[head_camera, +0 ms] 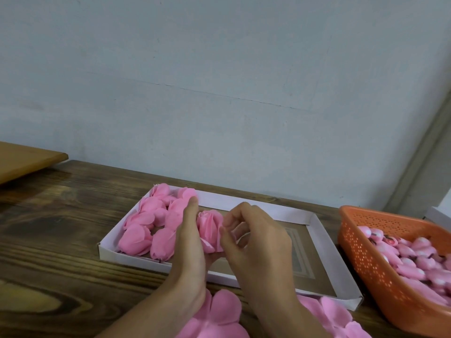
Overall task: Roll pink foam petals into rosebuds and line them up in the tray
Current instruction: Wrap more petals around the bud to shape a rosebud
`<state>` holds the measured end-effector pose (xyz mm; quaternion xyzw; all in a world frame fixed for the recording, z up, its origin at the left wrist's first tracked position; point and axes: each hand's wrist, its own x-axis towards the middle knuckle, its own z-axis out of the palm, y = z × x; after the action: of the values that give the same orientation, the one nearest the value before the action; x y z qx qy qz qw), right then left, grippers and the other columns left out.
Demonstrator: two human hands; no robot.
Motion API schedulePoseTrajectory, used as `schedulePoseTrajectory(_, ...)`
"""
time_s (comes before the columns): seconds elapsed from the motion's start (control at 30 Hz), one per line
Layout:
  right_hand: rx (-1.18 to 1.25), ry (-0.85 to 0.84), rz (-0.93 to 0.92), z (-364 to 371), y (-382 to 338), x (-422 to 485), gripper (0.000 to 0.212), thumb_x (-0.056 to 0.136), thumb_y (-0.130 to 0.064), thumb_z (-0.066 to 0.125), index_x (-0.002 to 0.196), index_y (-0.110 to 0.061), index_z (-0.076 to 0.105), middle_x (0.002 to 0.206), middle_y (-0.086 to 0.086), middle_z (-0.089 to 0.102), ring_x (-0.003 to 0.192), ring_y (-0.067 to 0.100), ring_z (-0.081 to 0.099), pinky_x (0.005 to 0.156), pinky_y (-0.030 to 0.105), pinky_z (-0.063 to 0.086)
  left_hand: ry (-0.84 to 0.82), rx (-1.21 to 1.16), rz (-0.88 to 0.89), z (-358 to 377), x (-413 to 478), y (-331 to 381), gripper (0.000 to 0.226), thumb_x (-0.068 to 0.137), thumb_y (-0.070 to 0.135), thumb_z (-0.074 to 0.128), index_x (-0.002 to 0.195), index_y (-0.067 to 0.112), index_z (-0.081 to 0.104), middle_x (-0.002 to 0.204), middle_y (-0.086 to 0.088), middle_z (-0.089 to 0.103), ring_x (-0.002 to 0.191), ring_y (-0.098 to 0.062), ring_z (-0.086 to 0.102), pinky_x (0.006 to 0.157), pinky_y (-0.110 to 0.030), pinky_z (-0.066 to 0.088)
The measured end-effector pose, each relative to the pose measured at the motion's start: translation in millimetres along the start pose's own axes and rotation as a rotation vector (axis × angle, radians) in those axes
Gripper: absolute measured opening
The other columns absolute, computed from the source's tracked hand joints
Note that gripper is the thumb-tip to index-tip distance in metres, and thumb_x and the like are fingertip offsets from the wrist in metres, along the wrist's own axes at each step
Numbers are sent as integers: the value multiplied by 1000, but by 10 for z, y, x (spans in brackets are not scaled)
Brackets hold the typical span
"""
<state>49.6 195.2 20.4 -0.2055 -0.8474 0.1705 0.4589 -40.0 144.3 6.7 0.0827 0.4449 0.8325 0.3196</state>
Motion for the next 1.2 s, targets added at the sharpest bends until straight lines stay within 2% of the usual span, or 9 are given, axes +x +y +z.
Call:
schedulePoseTrajectory(0.13, -14, -36, 20, -63, 11, 48, 31, 75, -8, 74, 81, -32, 56, 77, -17, 60, 72, 9, 60, 61, 39, 53, -4, -28, 65, -1, 0, 17, 54, 91, 63, 57, 96, 11, 70, 73, -11, 67, 60, -19, 68, 48, -31, 55)
schedulePoseTrajectory(0.3, 112, -102, 137, -99, 7, 89, 32, 76, -10, 72, 92, -33, 56, 85, -14, 60, 76, 10, 65, 69, 43, 57, -10, -31, 76, 5, -14, 16, 60, 92, 63, 55, 115, 8, 63, 71, -18, 73, 64, -24, 73, 51, -32, 57)
schedulePoseTrajectory(0.5, 282, -145, 283, -124, 21, 128, 45, 73, -9, 82, 96, -37, 56, 96, -19, 62, 72, 10, 70, 70, 45, 61, 26, -68, 100, -5, 24, 27, 54, 94, 59, 57, 112, 8, 63, 62, -8, 68, 51, -21, 68, 43, -31, 53)
schedulePoseTrajectory(0.6, 335, -137, 252, -110, 18, 132, 48, 75, -1, 79, 96, -38, 57, 94, -18, 67, 72, 11, 70, 65, 39, 62, 8, -85, 91, -5, 30, 39, 55, 95, 58, 57, 114, 7, 64, 67, -9, 72, 57, -22, 71, 46, -32, 56)
schedulePoseTrajectory(0.77, 390, -144, 179, -89, -11, 104, 49, 76, 4, 78, 96, -36, 58, 84, -17, 73, 73, 7, 70, 60, 17, 56, -27, -123, 65, 0, 19, 26, 54, 92, 59, 59, 93, 5, 67, 59, -4, 65, 51, -17, 67, 47, -31, 55)
schedulePoseTrajectory(0.87, 384, -133, 183, -93, 4, 103, 46, 77, 2, 79, 94, -36, 59, 84, -16, 72, 74, 7, 70, 61, 19, 57, -50, -129, 71, 6, 10, 22, 51, 93, 57, 58, 81, 9, 68, 58, -6, 64, 52, -19, 68, 47, -30, 56)
schedulePoseTrajectory(0.97, 316, -88, 169, -110, 22, 114, 44, 78, 0, 80, 94, -36, 59, 84, -18, 70, 75, 6, 70, 63, 24, 60, -120, -93, 98, 6, 13, 11, 57, 95, 59, 53, 66, 12, 69, 69, -19, 69, 61, -26, 70, 52, -34, 58)
schedulePoseTrajectory(1.1, 195, -69, 107, -111, 3, 110, 42, 80, -5, 80, 95, -36, 56, 89, -21, 68, 74, 8, 68, 66, 31, 58, -157, -24, 81, 13, -1, 19, 64, 95, 61, 50, 77, 4, 72, 84, -29, 72, 81, -35, 73, 61, -38, 61)
schedulePoseTrajectory(1.2, 265, -82, 134, -86, -20, 81, 40, 80, -5, 81, 92, -35, 58, 84, -16, 69, 70, 14, 68, 62, 39, 60, -114, 27, 86, 6, 11, -4, 62, 94, 64, 50, 73, 11, 74, 79, -20, 73, 64, -24, 69, 52, -33, 56)
